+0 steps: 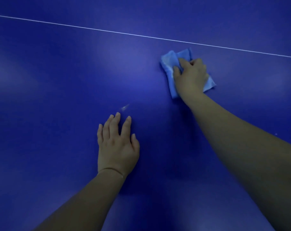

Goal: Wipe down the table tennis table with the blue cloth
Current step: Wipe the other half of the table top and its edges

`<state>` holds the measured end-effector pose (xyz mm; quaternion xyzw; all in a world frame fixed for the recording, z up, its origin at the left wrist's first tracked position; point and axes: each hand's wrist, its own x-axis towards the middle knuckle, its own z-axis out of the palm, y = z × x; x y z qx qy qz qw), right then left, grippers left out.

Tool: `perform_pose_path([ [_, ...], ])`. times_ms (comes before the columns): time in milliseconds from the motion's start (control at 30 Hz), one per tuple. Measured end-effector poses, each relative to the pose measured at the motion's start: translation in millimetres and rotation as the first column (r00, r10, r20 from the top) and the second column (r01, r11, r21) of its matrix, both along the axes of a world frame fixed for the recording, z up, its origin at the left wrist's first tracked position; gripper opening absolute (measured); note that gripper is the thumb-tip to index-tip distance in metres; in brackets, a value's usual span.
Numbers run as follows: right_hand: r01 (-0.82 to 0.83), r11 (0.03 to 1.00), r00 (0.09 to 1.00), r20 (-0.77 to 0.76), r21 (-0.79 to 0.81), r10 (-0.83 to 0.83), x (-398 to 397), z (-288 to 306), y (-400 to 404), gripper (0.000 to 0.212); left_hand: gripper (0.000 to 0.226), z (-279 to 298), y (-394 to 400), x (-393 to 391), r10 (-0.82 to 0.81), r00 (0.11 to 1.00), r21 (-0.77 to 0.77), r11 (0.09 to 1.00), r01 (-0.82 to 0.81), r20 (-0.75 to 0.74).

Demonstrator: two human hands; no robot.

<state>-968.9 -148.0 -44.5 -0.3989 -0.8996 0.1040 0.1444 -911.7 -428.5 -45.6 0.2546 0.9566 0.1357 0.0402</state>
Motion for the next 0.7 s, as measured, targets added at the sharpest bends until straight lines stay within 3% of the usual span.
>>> perform_pose_path([
  [67,-0.003,1.000,1.000,0.025,-0.009,0.003,-13.0,2.1,-15.6,0.037,0.053,1.1,0.2,1.4,0.015,1.000,0.017,1.000,-0.015,0.003],
  [133,-0.156,0.988,0.987,0.027,-0.018,0.156,-18.7,3.1,-42.9,0.038,0.050,1.9,0.3,2.8,0.044,0.999,0.042,0.998,-0.044,0.002],
  [233,-0.559,0.828,0.829,-0.012,-0.041,0.559,-5.7,1.0,-91.8,0.036,0.046,3.8,0.3,4.6,0.079,0.997,0.060,0.995,-0.079,0.009],
  [267,-0.626,0.780,0.780,-0.036,-0.026,0.625,2.3,-0.3,-96.7,0.035,0.045,4.8,0.7,4.5,0.079,0.997,0.056,0.995,-0.079,0.012],
  [333,-0.568,0.823,0.822,-0.048,0.008,0.568,16.0,-0.6,-82.3,0.035,0.041,7.0,0.3,4.4,0.064,0.998,0.047,0.997,-0.065,0.025],
  [433,-0.245,0.969,0.969,0.005,0.025,0.245,24.3,-2.1,-44.7,0.037,0.045,8.4,-10.6,10.9,0.021,0.998,0.028,0.999,-0.023,0.053],
  [500,-0.084,0.996,0.996,0.029,0.016,0.083,19.8,-0.5,-44.4,0.036,0.046,8.5,-36.0,22.3,-0.024,0.999,-0.015,1.000,0.024,0.028],
  [567,-0.057,0.998,0.998,0.038,0.010,0.057,10.1,1.7,-68.0,0.036,0.047,9.9,-68.8,33.8,-0.051,0.999,-0.050,0.997,0.050,-0.011],
  [633,-0.263,0.965,0.963,0.059,-0.017,0.264,8.7,3.5,-102.3,0.038,0.052,11.0,-94.0,41.0,-0.050,0.998,-0.067,0.997,0.048,-0.033],
  [700,-0.572,0.818,0.817,0.047,-0.061,0.575,26.1,5.8,-135.8,0.038,0.053,9.4,-104.9,42.3,0.001,0.999,-0.036,0.999,-0.002,-0.035],
])
